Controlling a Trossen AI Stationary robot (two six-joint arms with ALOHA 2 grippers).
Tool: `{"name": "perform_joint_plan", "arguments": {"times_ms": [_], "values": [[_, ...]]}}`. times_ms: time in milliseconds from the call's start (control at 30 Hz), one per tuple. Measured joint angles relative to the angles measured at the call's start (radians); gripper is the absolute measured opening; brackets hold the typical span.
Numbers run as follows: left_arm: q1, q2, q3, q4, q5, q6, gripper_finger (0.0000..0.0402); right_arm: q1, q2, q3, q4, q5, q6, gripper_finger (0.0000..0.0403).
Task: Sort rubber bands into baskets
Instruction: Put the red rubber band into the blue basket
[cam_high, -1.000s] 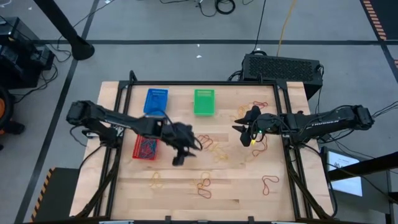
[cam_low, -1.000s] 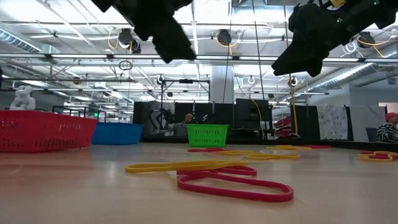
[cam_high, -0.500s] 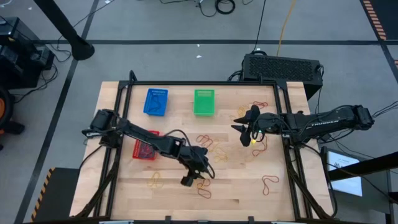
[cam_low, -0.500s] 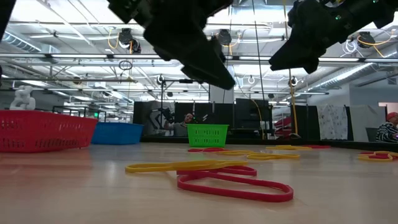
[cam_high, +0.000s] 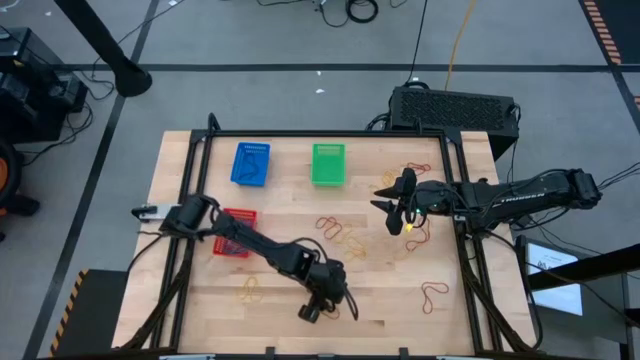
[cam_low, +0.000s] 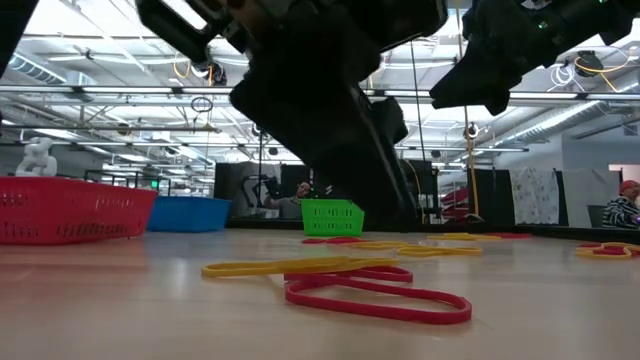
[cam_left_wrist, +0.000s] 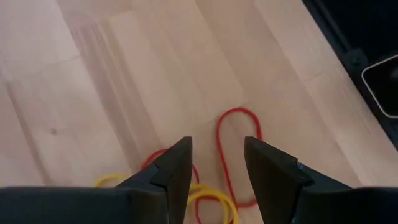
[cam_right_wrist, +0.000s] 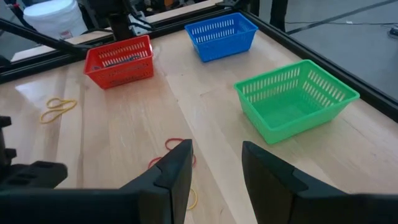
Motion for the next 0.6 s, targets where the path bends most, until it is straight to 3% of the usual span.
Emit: {"name": "perform_joint_plan", "arguments": {"times_ms": [600], "values": [[-0.011, 0.053, 0.034, -0.083, -0.092, -0.078, 0.0153, 0.0, 0.0, 0.0, -0.002, -0.003, -0.011, 0.0132]]}}
